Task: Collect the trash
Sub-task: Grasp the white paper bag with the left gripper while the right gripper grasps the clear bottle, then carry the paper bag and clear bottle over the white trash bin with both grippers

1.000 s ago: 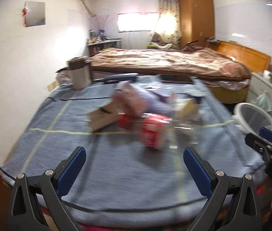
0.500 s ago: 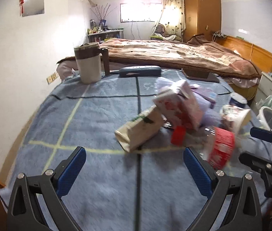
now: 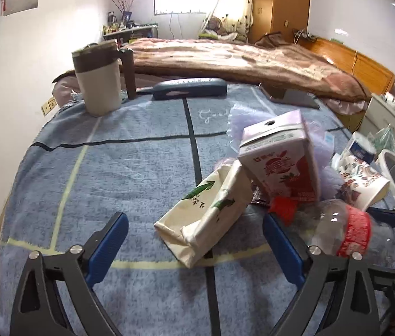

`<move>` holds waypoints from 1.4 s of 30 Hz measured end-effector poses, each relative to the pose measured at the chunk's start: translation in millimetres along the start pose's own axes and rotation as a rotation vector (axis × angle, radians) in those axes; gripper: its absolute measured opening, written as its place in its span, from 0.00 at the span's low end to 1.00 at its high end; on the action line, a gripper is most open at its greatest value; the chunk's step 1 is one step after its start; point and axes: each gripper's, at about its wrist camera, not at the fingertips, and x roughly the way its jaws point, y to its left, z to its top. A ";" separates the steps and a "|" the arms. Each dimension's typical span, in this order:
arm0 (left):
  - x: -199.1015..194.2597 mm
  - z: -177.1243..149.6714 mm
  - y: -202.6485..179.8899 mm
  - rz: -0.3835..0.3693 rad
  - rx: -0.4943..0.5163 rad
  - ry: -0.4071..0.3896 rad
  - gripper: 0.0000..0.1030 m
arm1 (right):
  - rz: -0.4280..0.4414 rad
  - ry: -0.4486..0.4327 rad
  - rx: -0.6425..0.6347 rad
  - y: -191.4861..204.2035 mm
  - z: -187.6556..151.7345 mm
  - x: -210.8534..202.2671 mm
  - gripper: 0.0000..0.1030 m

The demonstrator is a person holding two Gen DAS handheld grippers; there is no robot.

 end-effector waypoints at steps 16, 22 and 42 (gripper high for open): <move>4.0 1.4 -9.3 -0.019 0.013 0.009 0.29 | -0.042 -0.034 0.050 -5.3 -11.5 -11.5 0.69; -10.1 -4.5 -16.6 0.008 0.024 -0.015 0.23 | -0.046 -0.057 0.085 -13.1 -14.4 -21.7 0.67; -60.6 -22.3 -39.0 -0.034 -0.009 -0.078 0.23 | -0.087 0.003 0.035 -16.2 -32.0 -47.5 0.60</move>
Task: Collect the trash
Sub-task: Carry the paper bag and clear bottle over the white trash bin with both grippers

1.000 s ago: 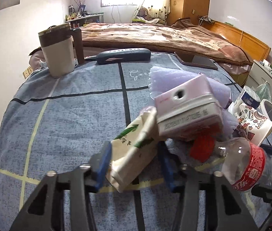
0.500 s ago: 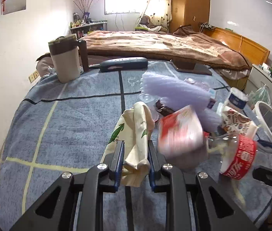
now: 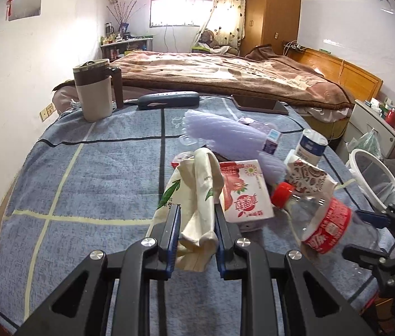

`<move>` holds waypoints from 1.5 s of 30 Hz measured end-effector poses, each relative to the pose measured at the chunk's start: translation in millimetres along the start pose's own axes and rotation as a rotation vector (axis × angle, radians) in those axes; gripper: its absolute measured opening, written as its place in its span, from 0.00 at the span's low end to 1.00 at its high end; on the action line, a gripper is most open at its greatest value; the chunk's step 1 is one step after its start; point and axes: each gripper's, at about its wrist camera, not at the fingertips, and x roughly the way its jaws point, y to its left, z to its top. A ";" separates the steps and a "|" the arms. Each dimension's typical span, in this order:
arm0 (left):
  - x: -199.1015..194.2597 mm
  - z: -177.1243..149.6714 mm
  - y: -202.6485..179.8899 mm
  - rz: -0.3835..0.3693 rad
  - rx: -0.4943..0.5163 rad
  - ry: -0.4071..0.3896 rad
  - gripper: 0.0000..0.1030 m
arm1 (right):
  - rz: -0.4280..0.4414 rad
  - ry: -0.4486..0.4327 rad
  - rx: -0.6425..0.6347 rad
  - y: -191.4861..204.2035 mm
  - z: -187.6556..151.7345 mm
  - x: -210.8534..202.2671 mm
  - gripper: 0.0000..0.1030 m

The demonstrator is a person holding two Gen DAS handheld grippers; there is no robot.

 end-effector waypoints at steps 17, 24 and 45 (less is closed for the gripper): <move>-18.1 1.2 -16.5 -0.017 -0.003 -0.014 0.23 | -0.052 0.110 -0.051 11.0 20.9 25.0 0.61; -29.4 5.6 -40.1 -0.043 0.023 -0.038 0.23 | -0.022 -0.013 0.057 -6.6 12.3 -16.4 0.61; -10.6 45.2 -188.5 -0.281 0.150 -0.063 0.23 | -0.321 -0.183 0.296 -109.0 -20.2 -104.1 0.61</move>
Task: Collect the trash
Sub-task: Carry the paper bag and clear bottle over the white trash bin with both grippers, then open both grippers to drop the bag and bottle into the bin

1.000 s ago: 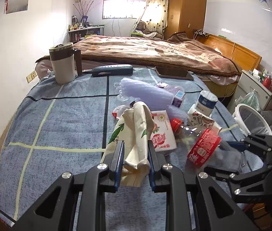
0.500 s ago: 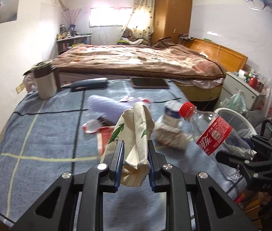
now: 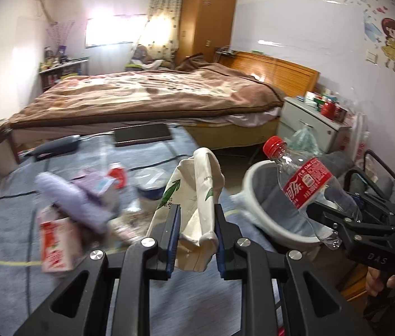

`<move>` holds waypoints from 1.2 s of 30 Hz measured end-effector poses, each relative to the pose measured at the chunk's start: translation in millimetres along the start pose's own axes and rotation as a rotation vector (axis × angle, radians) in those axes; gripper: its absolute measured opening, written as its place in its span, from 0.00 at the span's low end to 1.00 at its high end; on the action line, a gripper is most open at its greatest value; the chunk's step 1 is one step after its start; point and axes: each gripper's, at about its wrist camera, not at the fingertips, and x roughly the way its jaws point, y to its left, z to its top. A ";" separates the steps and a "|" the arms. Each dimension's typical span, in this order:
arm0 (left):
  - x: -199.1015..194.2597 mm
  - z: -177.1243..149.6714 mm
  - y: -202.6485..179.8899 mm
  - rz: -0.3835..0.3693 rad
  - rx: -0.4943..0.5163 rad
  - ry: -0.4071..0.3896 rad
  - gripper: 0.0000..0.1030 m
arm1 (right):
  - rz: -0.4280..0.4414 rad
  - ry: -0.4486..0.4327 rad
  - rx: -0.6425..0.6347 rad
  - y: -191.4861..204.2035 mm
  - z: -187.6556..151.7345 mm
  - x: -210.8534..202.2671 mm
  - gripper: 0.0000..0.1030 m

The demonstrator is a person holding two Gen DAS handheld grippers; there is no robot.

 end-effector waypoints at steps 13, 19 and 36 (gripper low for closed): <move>69.3 13.6 -83.5 -0.177 0.039 0.115 0.23 | -0.143 0.044 0.118 -73.6 -4.2 13.2 0.61; 95.2 12.2 -109.4 -0.215 0.050 0.172 0.23 | -0.187 0.089 0.104 -90.9 -10.0 21.9 0.61; 115.1 6.7 -113.0 -0.212 0.013 0.217 0.59 | -0.238 0.077 0.106 -107.3 -10.6 17.2 0.62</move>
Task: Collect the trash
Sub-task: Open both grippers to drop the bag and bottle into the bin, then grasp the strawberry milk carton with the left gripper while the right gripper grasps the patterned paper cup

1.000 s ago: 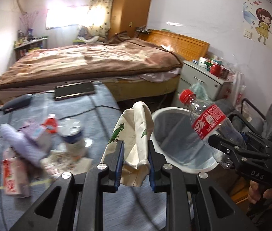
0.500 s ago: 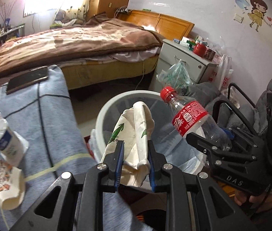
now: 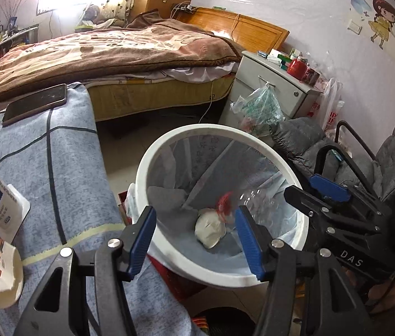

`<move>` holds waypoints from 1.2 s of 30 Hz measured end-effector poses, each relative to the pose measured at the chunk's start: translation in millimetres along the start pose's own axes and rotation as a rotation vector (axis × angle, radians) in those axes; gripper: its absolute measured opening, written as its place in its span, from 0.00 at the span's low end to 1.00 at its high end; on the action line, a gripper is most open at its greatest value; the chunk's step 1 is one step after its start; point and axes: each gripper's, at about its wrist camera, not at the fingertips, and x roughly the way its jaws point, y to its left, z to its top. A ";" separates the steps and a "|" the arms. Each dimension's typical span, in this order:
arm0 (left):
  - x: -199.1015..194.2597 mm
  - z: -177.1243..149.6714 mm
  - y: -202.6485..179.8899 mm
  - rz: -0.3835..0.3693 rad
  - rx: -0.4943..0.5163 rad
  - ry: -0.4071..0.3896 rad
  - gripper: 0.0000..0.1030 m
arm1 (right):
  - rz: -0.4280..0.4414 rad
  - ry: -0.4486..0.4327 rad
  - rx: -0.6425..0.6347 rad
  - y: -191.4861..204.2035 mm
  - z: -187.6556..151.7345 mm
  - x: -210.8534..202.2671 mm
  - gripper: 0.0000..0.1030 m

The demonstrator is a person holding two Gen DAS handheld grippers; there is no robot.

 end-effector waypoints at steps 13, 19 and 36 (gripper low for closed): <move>-66.7 -19.5 36.9 0.054 -0.054 -0.117 0.60 | 0.056 -0.107 -0.059 40.8 6.1 -33.9 0.62; -94.5 -31.0 66.4 0.122 -0.087 -0.162 0.62 | 0.088 -0.125 -0.097 67.3 6.2 -37.7 0.62; -150.3 -75.0 157.7 0.321 -0.213 -0.224 0.64 | 0.273 -0.081 -0.177 146.6 5.6 -19.1 0.62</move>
